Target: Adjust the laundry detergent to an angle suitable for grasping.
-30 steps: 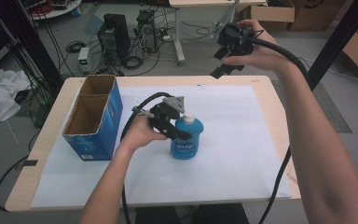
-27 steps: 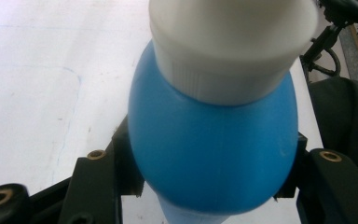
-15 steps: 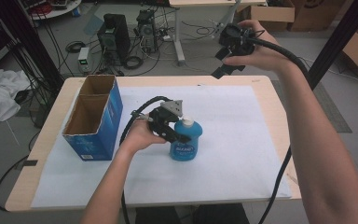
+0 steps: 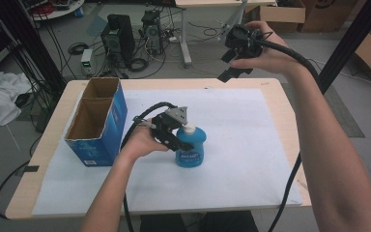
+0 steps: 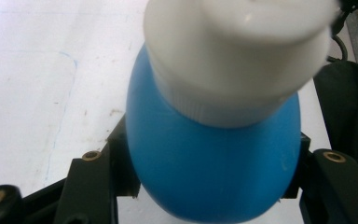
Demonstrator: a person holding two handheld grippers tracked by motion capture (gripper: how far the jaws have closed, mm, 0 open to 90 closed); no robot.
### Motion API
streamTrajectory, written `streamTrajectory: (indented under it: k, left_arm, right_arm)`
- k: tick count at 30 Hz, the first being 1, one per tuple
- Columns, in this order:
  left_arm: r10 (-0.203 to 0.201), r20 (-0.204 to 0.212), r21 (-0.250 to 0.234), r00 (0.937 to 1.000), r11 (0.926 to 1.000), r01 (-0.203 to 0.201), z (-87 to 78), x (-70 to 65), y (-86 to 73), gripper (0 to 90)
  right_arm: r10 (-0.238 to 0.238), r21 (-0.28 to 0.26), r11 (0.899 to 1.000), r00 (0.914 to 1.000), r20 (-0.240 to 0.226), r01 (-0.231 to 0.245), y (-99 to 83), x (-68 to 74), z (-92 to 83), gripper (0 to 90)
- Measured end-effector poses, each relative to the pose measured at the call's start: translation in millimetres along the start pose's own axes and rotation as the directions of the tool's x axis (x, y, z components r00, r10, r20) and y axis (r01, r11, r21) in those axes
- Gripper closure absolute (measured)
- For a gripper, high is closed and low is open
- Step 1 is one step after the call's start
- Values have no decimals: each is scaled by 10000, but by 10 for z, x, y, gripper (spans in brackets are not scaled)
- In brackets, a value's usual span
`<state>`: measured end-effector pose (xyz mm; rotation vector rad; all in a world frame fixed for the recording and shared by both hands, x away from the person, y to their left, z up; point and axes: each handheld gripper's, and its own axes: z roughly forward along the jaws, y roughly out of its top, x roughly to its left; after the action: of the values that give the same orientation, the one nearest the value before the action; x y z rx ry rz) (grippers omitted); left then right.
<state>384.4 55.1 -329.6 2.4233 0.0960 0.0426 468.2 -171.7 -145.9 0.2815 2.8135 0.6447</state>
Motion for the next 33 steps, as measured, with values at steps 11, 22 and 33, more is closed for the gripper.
streamTrajectory:
  k: [11,22,33]
  left_arm:
    - [-325,-427,507,9986,9981,346,-65,-47,-15,233]
    - [-785,-1257,1500,9890,9839,972,-679,-117,72,151]
    - [-1917,-3100,1433,9312,9589,2451,-1380,45,324,96]
  right_arm:
    - [-23,12,10000,10000,-54,23,-2,2,5,254]
    - [-23,-17,10000,10000,-86,23,-11,12,-2,254]
    - [-14,-64,10000,9999,-142,13,-5,50,13,251]
